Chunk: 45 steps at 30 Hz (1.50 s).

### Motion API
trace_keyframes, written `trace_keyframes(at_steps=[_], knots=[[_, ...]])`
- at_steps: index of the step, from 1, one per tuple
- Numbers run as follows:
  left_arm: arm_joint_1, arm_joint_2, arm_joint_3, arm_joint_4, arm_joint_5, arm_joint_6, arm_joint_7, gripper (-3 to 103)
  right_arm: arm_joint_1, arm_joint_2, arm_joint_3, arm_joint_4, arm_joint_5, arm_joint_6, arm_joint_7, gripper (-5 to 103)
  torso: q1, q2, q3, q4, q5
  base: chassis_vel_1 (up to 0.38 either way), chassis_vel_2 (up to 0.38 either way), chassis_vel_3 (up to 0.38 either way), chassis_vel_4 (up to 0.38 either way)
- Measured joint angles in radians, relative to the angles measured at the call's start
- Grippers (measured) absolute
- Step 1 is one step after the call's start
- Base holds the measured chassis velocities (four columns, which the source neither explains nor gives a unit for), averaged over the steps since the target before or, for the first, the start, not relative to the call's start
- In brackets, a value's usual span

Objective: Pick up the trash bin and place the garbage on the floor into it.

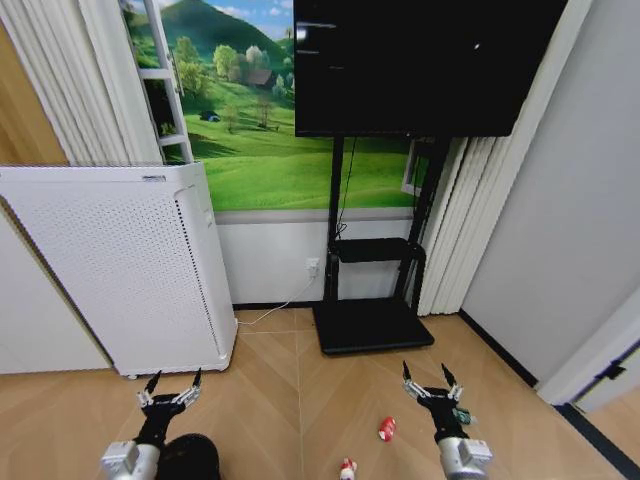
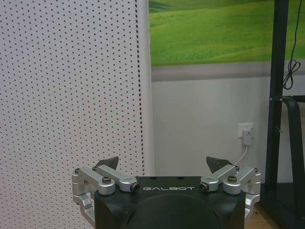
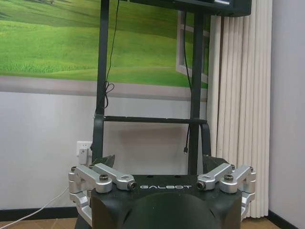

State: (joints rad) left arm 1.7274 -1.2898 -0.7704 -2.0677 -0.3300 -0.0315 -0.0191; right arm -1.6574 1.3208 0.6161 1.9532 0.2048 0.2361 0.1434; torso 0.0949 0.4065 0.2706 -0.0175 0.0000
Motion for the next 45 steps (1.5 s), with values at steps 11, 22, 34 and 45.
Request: trace_keyframes(at_steps=[11,22,34,45], knots=[[-0.011,0.013,-0.005,0.012,-0.009,0.000,-0.013,99,0.011,0.015,-0.004,-0.018,-0.002,-0.002,0.002,100,-0.016,-0.044,-0.029,0.0001,0.0000,0.000,0.000,0.000,0.000],[-0.027,0.025,0.001,0.027,-0.015,0.003,-0.017,99,0.019,0.016,0.001,-0.028,-0.002,-0.002,0.006,100,-0.033,-0.094,-0.061,0.0001,0.0000,0.000,0.000,0.000,0.000],[-0.030,0.022,0.002,0.031,-0.014,0.003,-0.017,99,0.024,0.015,-0.003,-0.037,-0.002,-0.002,0.010,100,-0.048,-0.142,-0.094,0.0000,0.0000,0.000,0.000,0.000,0.000],[-0.026,0.025,-0.003,0.030,-0.013,0.003,-0.017,99,0.026,0.015,-0.005,-0.041,-0.002,-0.002,0.013,100,-0.062,-0.191,-0.128,0.0000,0.0000,0.000,0.000,0.000,0.000]])
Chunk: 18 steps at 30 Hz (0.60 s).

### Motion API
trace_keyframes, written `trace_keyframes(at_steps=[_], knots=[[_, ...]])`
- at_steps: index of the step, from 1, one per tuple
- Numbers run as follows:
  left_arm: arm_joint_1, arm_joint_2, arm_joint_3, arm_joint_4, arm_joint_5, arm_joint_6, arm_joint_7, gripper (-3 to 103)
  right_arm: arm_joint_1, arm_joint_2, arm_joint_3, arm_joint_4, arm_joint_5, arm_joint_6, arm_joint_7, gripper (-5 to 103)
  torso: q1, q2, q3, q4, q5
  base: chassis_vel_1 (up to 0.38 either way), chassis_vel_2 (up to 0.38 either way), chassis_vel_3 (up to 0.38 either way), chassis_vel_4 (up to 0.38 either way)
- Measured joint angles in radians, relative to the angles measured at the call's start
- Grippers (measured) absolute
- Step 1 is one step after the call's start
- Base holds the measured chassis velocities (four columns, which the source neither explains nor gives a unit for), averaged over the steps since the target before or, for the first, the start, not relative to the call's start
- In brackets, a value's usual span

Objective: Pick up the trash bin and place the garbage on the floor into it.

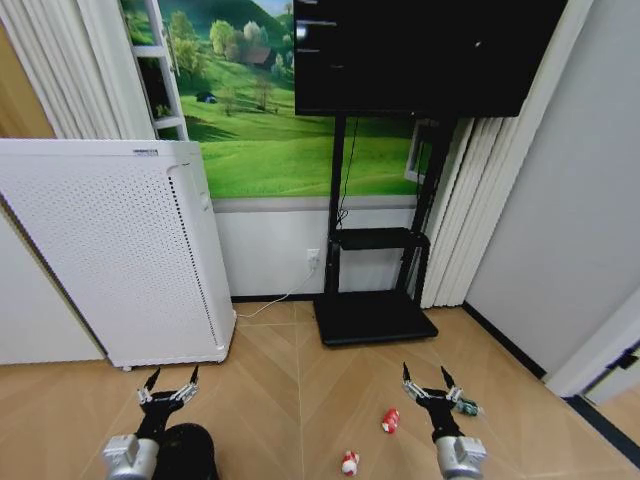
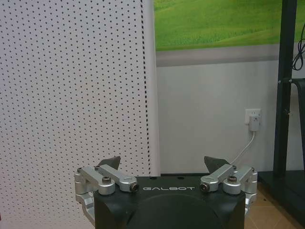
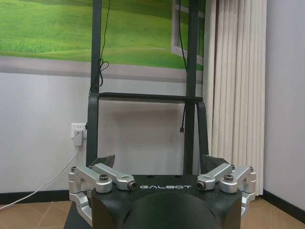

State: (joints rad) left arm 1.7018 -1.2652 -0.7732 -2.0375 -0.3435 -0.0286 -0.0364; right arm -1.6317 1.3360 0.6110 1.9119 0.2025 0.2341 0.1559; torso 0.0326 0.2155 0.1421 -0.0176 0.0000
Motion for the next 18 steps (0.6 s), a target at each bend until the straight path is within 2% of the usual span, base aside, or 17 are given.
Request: trace_keyframes(at_steps=[13,16,18], knots=[[0.003,-0.001,0.000,-0.004,0.000,0.000,-0.003,99,0.000,-0.005,-0.001,0.000,0.001,0.000,0.000,100,-0.012,-0.046,-0.034,0.0000,0.0000,0.000,0.000,0.000,0.000],[0.019,0.015,-0.015,-0.016,-0.018,0.002,-0.057,99,0.006,-0.004,-0.001,-0.003,0.002,0.001,0.000,100,-0.015,-0.058,-0.043,-0.0003,-0.0004,0.000,0.000,0.000,0.000],[0.037,0.029,-0.032,-0.023,-0.016,0.008,-0.069,99,0.010,-0.002,-0.002,-0.007,0.003,0.001,0.000,100,-0.015,-0.059,-0.044,-0.0003,-0.0002,0.000,0.000,0.000,0.000]])
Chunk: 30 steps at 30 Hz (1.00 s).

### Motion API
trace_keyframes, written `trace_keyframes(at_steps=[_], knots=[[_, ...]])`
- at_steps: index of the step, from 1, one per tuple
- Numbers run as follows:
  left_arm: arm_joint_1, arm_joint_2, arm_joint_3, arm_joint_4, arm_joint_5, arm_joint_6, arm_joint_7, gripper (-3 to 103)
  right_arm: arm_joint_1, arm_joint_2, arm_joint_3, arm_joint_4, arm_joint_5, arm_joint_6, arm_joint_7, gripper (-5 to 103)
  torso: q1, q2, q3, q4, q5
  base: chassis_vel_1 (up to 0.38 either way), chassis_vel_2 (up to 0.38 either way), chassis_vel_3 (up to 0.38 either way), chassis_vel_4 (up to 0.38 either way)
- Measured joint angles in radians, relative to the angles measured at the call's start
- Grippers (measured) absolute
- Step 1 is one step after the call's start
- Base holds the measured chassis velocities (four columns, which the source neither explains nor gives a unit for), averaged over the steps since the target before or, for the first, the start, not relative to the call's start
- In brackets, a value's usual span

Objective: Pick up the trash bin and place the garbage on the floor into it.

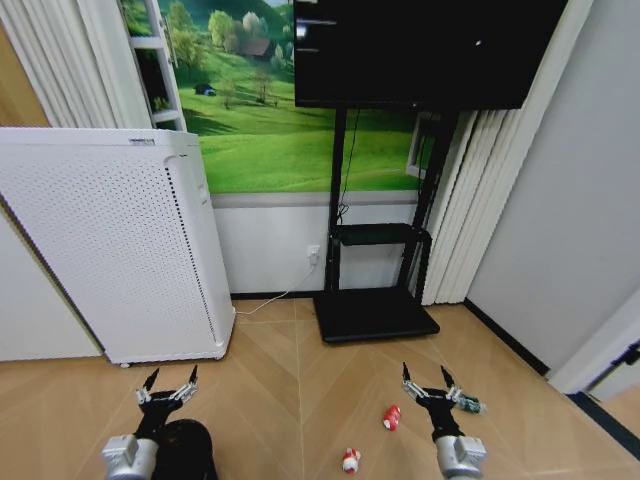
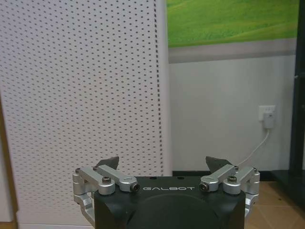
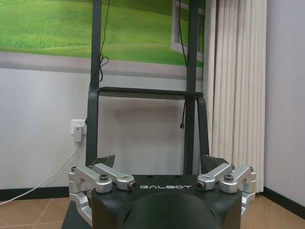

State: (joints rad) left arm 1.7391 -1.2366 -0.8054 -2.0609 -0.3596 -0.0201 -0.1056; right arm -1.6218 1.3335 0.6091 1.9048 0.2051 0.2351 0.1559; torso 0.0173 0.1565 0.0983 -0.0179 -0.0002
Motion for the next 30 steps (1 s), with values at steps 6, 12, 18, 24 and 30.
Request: trace_keyframes(at_steps=[6,12,18,24,30], knots=[[0.132,0.074,-0.120,-0.065,-0.115,0.225,-0.245,100,0.023,0.023,0.010,-0.028,0.003,0.008,-0.004,100,0.000,-0.001,-0.001,-0.0002,-0.0002,0.000,0.000,0.000,0.000],[0.332,0.088,-0.306,-0.213,-0.513,0.460,-0.345,100,0.087,0.028,-0.013,-0.071,0.017,0.011,-0.010,100,0.001,0.002,0.001,0.0005,0.0000,0.000,0.000,0.000,0.000],[0.492,0.090,-0.411,-0.278,-0.726,0.619,-0.347,100,0.129,0.033,-0.022,-0.112,0.027,0.016,-0.013,100,0.001,0.004,0.002,0.0004,0.0004,0.000,0.000,0.000,0.000],[0.583,0.062,-0.394,-0.258,-0.681,0.647,-0.325,100,0.133,0.047,0.000,-0.150,0.043,0.040,-0.033,100,0.002,0.006,0.004,0.0006,0.0002,0.000,0.000,0.000,0.000],[0.517,0.061,-0.330,-0.171,-0.588,0.594,-0.306,100,0.119,0.049,0.027,-0.186,0.049,0.074,-0.048,100,0.003,0.007,0.005,0.0003,-0.0002,0.000,0.000,0.000,0.000]])
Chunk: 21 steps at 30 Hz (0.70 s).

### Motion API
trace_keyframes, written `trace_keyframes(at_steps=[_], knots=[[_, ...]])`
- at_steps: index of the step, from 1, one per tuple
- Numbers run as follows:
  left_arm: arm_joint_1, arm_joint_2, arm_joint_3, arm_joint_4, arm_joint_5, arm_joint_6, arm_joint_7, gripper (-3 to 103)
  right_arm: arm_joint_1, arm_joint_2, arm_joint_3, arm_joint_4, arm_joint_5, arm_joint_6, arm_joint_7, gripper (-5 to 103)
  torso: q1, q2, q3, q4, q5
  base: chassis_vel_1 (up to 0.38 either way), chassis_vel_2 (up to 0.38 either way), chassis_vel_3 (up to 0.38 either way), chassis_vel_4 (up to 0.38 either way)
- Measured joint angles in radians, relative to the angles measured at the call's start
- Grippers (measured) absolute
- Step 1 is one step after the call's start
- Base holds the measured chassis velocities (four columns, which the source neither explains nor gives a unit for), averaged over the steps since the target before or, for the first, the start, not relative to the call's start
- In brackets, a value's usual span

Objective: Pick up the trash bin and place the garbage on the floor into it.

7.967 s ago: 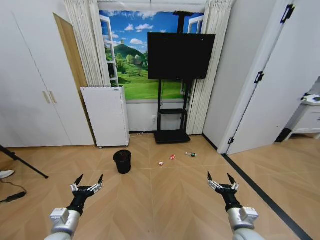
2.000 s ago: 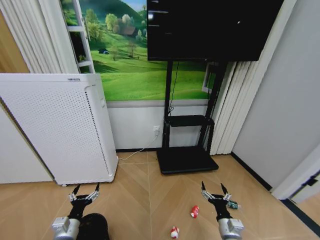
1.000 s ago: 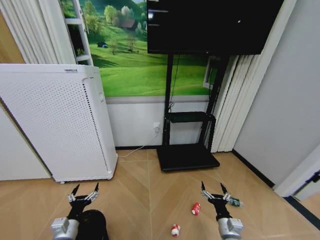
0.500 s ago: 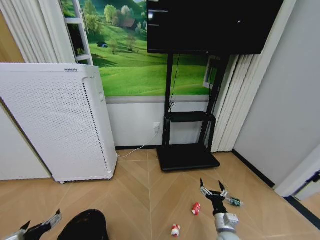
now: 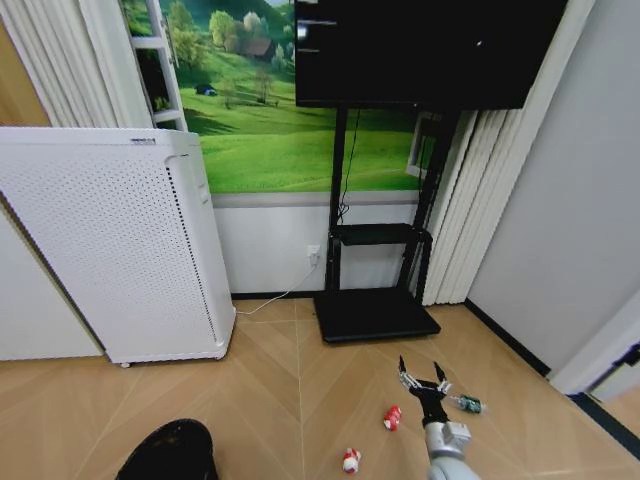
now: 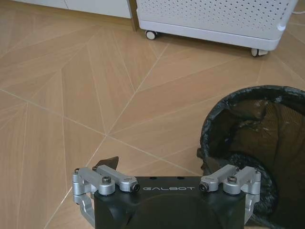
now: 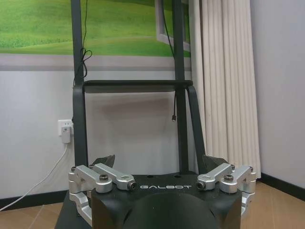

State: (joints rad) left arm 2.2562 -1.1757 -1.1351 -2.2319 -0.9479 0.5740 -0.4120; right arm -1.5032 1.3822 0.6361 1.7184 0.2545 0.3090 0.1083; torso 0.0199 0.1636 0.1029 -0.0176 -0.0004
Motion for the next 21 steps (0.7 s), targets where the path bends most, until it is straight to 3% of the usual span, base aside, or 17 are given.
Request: trace_keyframes(at_steps=[5,10,13,15,19,21], knots=[[-0.047,-0.002,0.036,0.031,0.026,-0.011,0.001,100,-0.022,0.001,0.015,0.007,0.007,0.008,-0.004,100,0.000,0.001,0.000,-0.0002,0.0004,0.000,0.000,0.000,0.000],[-0.103,0.008,0.075,0.079,0.064,-0.012,0.041,100,-0.049,0.000,0.032,0.017,0.006,0.014,-0.009,100,0.000,0.001,0.001,0.0001,0.0005,0.000,0.000,0.000,0.000],[-0.152,0.021,0.101,0.130,0.084,-0.014,0.083,100,-0.064,0.003,0.043,0.028,0.002,0.015,-0.009,100,0.000,0.002,0.001,0.0001,0.0002,0.000,0.000,0.000,0.000],[-0.216,0.043,0.127,0.202,0.171,-0.062,0.211,100,-0.091,0.009,0.058,0.048,-0.001,0.015,-0.008,100,0.001,0.002,0.001,-0.0001,0.0003,0.000,0.000,0.000,0.000],[-0.260,0.057,0.142,0.243,0.179,-0.057,0.232,100,-0.106,0.009,0.069,0.059,-0.003,0.014,-0.007,100,0.001,0.002,0.002,-0.0002,0.0003,0.000,0.000,0.000,0.000],[-0.285,0.067,0.154,0.266,0.156,-0.006,0.236,100,-0.112,0.003,0.076,0.068,-0.004,0.009,-0.006,100,0.001,0.003,0.002,-0.0001,0.0003,0.000,0.000,0.000,0.000]])
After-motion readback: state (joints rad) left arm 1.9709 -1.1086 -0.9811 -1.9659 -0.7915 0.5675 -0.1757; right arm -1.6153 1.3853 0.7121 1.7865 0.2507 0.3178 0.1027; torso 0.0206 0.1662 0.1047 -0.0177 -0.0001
